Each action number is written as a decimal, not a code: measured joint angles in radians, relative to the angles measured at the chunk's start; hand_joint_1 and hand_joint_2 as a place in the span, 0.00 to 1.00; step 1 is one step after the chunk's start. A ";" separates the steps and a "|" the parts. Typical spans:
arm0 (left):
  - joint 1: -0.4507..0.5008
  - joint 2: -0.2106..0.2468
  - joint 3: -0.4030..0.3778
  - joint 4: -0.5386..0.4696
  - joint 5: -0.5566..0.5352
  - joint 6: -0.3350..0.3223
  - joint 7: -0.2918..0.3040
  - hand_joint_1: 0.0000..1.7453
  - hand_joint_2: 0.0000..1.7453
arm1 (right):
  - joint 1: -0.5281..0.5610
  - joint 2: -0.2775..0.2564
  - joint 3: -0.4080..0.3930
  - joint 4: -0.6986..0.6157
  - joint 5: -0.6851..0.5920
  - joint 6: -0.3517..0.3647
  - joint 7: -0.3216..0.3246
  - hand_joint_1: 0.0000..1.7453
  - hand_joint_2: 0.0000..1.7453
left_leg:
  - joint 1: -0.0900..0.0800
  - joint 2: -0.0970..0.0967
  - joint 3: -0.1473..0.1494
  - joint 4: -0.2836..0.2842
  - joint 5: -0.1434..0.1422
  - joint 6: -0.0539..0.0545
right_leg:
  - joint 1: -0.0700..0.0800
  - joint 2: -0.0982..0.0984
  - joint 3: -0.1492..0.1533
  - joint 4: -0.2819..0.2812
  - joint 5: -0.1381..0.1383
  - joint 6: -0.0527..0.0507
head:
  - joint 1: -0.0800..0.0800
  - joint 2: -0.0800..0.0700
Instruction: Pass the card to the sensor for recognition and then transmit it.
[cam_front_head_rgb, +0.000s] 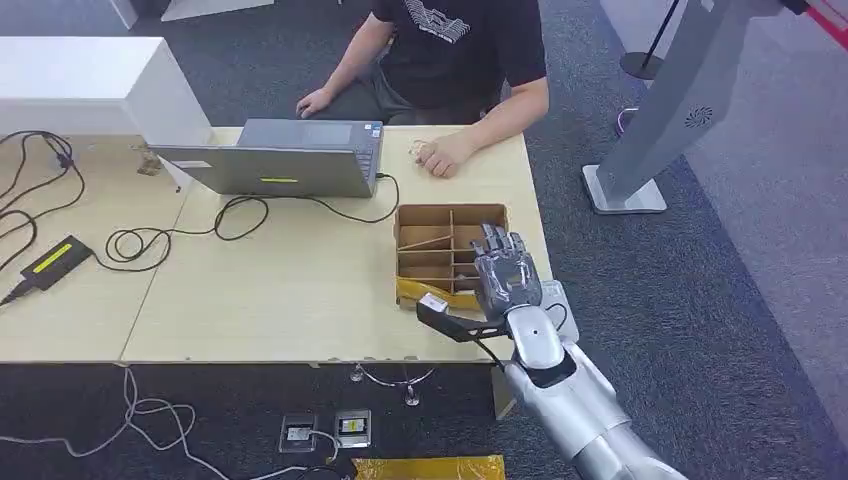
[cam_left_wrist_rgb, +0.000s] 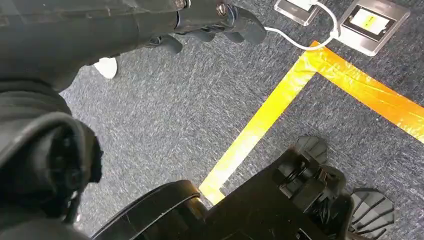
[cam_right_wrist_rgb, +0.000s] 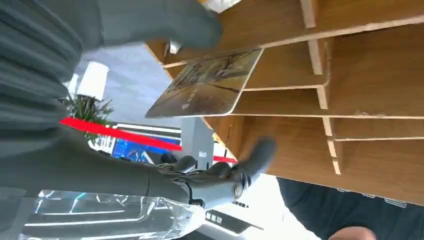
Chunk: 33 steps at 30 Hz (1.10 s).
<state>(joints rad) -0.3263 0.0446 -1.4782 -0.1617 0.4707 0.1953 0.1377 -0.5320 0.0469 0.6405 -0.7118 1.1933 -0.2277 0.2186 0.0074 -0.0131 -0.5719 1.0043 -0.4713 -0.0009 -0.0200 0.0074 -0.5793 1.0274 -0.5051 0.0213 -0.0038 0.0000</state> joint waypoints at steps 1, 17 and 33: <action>0.000 0.000 0.000 0.000 0.000 0.000 0.000 0.00 0.00 | -0.001 0.000 0.000 0.002 0.008 0.001 0.006 1.00 1.00 | 0.000 0.000 0.000 0.000 0.000 0.000 | 0.000 0.000 0.000 0.000 0.000 0.000 | 0.000 0.000; -0.004 -0.003 0.000 0.000 -0.024 -0.012 0.003 0.00 0.00 | -0.007 -0.005 -0.006 0.005 0.024 0.030 -0.001 1.00 1.00 | 0.000 0.000 0.000 0.000 0.000 0.000 | 0.000 0.000 0.000 0.000 0.000 0.000 | 0.000 0.000; -0.012 -0.008 0.000 0.000 -0.046 -0.016 0.003 0.00 0.00 | -0.010 -0.006 -0.026 -0.080 0.008 -0.058 -0.055 1.00 1.00 | 0.000 0.000 0.000 0.000 0.000 0.000 | 0.000 0.000 0.000 0.000 0.000 0.000 | 0.000 0.000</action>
<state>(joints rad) -0.3383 0.0366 -1.4782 -0.1617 0.4246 0.1793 0.1404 -0.5418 0.0412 0.6146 -0.7922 1.2013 -0.2854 0.1637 0.0074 -0.0130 -0.5718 1.0044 -0.4713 -0.0009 -0.0200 0.0075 -0.5793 1.0275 -0.5051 0.0213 -0.0038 0.0000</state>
